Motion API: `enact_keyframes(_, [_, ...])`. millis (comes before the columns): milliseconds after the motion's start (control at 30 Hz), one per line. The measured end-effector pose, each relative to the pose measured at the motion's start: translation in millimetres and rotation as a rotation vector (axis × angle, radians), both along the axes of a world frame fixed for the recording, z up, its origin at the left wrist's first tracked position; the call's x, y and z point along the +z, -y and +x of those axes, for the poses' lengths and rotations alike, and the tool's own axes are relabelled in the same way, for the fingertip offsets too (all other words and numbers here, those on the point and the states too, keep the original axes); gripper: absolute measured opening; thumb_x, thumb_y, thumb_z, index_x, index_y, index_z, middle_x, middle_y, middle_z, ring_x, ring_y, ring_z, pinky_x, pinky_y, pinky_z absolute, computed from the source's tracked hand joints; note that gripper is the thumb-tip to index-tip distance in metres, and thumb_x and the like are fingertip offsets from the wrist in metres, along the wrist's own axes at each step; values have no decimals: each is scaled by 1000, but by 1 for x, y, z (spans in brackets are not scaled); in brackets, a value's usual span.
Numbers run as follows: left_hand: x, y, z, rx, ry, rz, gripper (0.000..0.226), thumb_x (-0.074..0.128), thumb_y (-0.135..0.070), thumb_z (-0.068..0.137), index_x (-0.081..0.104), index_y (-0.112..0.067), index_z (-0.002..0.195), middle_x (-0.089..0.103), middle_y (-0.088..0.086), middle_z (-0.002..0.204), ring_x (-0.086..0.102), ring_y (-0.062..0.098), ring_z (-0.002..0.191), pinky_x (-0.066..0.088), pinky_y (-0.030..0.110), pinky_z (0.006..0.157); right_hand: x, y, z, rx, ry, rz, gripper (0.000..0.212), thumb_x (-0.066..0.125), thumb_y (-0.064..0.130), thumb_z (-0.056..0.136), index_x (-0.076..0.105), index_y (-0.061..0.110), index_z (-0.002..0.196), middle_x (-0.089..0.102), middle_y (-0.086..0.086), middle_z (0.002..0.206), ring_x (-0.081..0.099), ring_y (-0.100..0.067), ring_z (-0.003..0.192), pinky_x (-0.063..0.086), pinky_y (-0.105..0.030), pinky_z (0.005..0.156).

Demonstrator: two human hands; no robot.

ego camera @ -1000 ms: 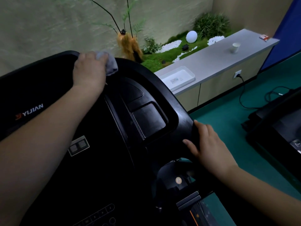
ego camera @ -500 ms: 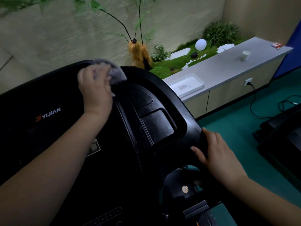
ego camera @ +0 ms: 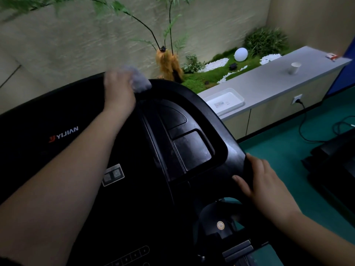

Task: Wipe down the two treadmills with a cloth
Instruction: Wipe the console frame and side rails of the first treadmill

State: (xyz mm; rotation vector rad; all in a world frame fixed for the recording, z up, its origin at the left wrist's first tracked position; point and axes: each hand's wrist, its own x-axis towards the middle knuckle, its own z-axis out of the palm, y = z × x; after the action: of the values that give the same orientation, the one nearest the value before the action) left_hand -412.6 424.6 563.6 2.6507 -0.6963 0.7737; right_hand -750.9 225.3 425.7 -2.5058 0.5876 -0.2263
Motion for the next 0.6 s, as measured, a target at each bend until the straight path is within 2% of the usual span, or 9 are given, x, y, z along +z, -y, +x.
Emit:
enact_keyframes(67, [-19,1,-27,-72,-12,27,38,47,-8,88,62,-14,122,48,17,135,40,35,128,28,30,108,0,0,0,1,0,-2,70,50,55,86,35,14,140,48,-7,124,54,-28,111,48,-39,88])
enact_keyframes(133, [-40,-5,-57,-39,-43,93,37,48,-5,87,63,-16,118,46,13,136,37,30,129,33,35,105,0,0,0,0,-1,2,69,51,55,86,35,14,140,48,-7,123,54,-28,110,48,-39,87])
enact_keyframes(200, [-61,-9,-94,-41,-34,261,29,45,-13,85,65,-12,107,51,14,124,44,31,117,35,39,97,-1,0,0,0,-3,4,69,51,54,86,35,14,140,48,-8,124,55,-29,110,48,-40,87])
enact_keyframes(300, [-82,-10,-140,-170,-7,482,29,49,-24,73,68,-8,88,60,14,97,54,34,98,31,40,89,-1,1,-1,-3,-4,9,69,52,53,86,34,14,140,48,-8,126,54,-30,112,48,-41,89])
enact_keyframes(367, [-79,-11,-149,-221,-32,453,30,49,-23,70,70,-11,88,60,11,92,55,33,94,31,37,85,-2,1,0,-4,1,8,69,53,54,86,35,14,140,49,-8,125,55,-30,111,48,-41,88])
enact_keyframes(467, [-58,-14,-125,-186,38,305,32,47,-20,78,70,-13,98,61,16,107,54,36,102,35,41,89,-2,0,0,-12,18,18,68,54,53,86,36,14,139,49,-8,125,55,-31,110,48,-41,87])
enact_keyframes(533, [-43,-15,-97,-131,73,321,29,51,-20,84,67,-13,107,58,17,118,49,39,115,36,46,100,-2,0,0,-12,17,15,68,54,52,86,35,15,140,48,-8,126,54,-30,112,47,-41,89])
enact_keyframes(600, [-38,-15,-79,-145,64,366,23,53,-18,86,67,-10,102,59,18,112,48,40,117,39,50,100,-2,0,0,-13,18,17,69,56,51,87,35,15,141,48,-9,128,53,-30,114,45,-39,91])
